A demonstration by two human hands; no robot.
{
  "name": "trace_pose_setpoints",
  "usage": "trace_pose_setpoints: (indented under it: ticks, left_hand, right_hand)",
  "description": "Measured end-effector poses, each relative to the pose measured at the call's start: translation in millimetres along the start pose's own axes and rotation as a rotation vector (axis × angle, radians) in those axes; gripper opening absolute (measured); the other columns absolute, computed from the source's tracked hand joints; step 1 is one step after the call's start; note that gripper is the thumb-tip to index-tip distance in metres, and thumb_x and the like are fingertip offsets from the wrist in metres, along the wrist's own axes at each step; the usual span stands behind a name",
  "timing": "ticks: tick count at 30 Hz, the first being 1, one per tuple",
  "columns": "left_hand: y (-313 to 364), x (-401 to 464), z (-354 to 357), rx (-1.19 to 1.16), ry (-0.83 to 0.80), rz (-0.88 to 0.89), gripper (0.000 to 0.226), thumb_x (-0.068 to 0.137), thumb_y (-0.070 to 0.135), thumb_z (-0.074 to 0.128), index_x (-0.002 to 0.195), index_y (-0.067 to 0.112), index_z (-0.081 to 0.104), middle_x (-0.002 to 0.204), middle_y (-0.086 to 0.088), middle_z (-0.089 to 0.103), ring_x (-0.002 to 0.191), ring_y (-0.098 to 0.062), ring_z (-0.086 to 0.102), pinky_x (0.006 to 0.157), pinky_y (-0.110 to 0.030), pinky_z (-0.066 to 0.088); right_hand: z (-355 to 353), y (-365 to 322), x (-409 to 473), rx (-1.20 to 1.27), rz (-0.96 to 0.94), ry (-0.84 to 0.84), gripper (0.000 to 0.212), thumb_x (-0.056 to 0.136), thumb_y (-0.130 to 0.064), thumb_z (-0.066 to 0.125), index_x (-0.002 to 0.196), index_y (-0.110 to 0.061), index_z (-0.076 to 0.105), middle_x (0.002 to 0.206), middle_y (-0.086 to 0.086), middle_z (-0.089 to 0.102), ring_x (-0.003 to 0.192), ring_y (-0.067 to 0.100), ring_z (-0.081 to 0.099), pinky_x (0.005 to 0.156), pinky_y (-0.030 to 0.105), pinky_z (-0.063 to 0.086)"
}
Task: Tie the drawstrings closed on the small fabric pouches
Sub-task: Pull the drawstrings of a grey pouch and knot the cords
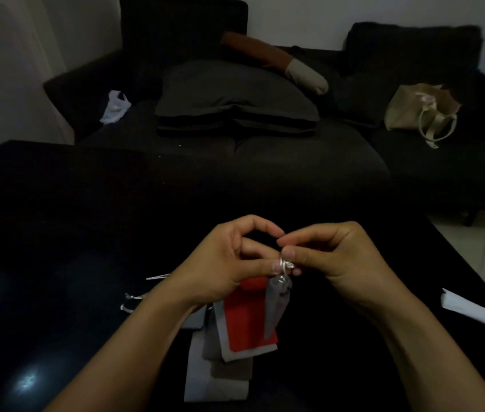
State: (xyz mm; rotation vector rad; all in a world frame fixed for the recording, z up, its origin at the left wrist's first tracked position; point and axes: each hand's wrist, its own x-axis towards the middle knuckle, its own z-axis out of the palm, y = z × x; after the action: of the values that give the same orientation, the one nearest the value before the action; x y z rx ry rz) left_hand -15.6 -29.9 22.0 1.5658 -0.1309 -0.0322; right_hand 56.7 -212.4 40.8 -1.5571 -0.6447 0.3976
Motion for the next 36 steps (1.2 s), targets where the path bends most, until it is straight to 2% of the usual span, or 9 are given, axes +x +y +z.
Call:
trace_pose_setpoints:
  ticks: [2, 4, 7, 12, 18, 23, 27, 30, 36]
  left_hand:
    - [-2, 2, 3, -0.026, 0.05, 0.021, 0.038, 0.083, 0.006, 0.074, 0.116, 0.015, 0.06, 0.095, -0.019, 0.076, 0.094, -0.033, 0.073, 0.085, -0.041, 0.058]
    - [-3, 3, 9, -0.067, 0.117, 0.06, 0.035, 0.082, 0.003, 0.073, 0.114, 0.012, 0.061, 0.091, -0.02, 0.075, 0.089, -0.029, 0.074, 0.076, -0.03, 0.059]
    - [-7, 6, 17, -0.085, 0.197, 0.115, 0.031, 0.084, -0.001, 0.07, 0.114, 0.008, 0.063, 0.089, -0.017, 0.076, 0.085, -0.024, 0.075, 0.074, -0.021, 0.055]
    - [-7, 8, 18, -0.118, 0.26, 0.178, 0.028, 0.088, -0.002, 0.064, 0.114, 0.007, 0.066, 0.089, -0.013, 0.077, 0.085, -0.02, 0.075, 0.074, -0.018, 0.055]
    - [-12, 10, 18, 0.001, 0.299, 0.215, 0.026, 0.083, -0.002, 0.07, 0.103, 0.014, 0.074, 0.09, -0.003, 0.078, 0.087, -0.014, 0.075, 0.074, -0.016, 0.054]
    - [-16, 12, 23, 0.102, 0.358, 0.267, 0.028, 0.081, 0.0, 0.073, 0.1, 0.02, 0.075, 0.086, 0.004, 0.078, 0.084, -0.009, 0.074, 0.073, -0.014, 0.053]
    - [-19, 13, 24, 0.135, 0.336, 0.311, 0.035, 0.084, 0.001, 0.072, 0.113, 0.02, 0.068, 0.084, 0.002, 0.077, 0.085, -0.01, 0.074, 0.075, -0.015, 0.053]
    - [-18, 12, 22, 0.105, 0.239, 0.275, 0.043, 0.085, 0.004, 0.073, 0.121, 0.024, 0.062, 0.088, -0.003, 0.078, 0.087, -0.014, 0.075, 0.077, -0.017, 0.054]
    - [-16, 11, 21, 0.02, 0.162, 0.225, 0.05, 0.085, 0.002, 0.072, 0.126, 0.025, 0.055, 0.085, -0.006, 0.077, 0.082, -0.011, 0.074, 0.071, -0.016, 0.053]
  right_hand:
    - [3, 3, 2, 0.042, -0.026, 0.047, 0.017, 0.061, -0.015, 0.081, 0.075, -0.006, 0.077, 0.069, 0.013, 0.073, 0.058, 0.018, 0.067, 0.054, 0.021, 0.054]
    - [9, 8, 5, 0.105, -0.023, 0.109, 0.017, 0.058, -0.019, 0.081, 0.07, -0.008, 0.076, 0.063, 0.011, 0.071, 0.053, 0.014, 0.064, 0.049, 0.02, 0.05]
    - [10, 14, 9, 0.122, -0.008, 0.192, 0.021, 0.056, -0.027, 0.081, 0.068, -0.01, 0.077, 0.062, 0.01, 0.071, 0.052, 0.013, 0.063, 0.048, 0.019, 0.048]
    - [0, 14, 7, 0.134, -0.01, 0.111, 0.017, 0.072, -0.016, 0.075, 0.086, -0.009, 0.08, 0.082, 0.015, 0.076, 0.073, 0.019, 0.072, 0.065, 0.02, 0.055]
    - [2, 19, 11, 0.116, 0.061, 0.194, 0.002, 0.076, 0.0, 0.075, 0.076, 0.0, 0.076, 0.069, 0.018, 0.073, 0.054, 0.013, 0.065, 0.048, 0.019, 0.05]
    - [-1, 16, 8, 0.01, 0.04, 0.152, 0.005, 0.081, -0.002, 0.073, 0.077, -0.001, 0.076, 0.068, 0.012, 0.073, 0.056, 0.01, 0.063, 0.05, 0.017, 0.049]
    - [0, 17, 9, 0.016, 0.024, 0.16, 0.007, 0.084, -0.004, 0.07, 0.081, 0.001, 0.074, 0.068, 0.01, 0.071, 0.057, 0.009, 0.06, 0.051, 0.017, 0.048]
    - [-1, 16, 9, 0.023, -0.022, 0.158, 0.008, 0.086, -0.006, 0.068, 0.084, 0.001, 0.071, 0.066, 0.006, 0.068, 0.057, 0.009, 0.06, 0.053, 0.018, 0.047]
    - [-3, 14, 8, -0.059, -0.068, 0.074, 0.007, 0.086, -0.007, 0.067, 0.084, -0.001, 0.071, 0.069, 0.002, 0.07, 0.064, 0.007, 0.063, 0.058, 0.017, 0.049]
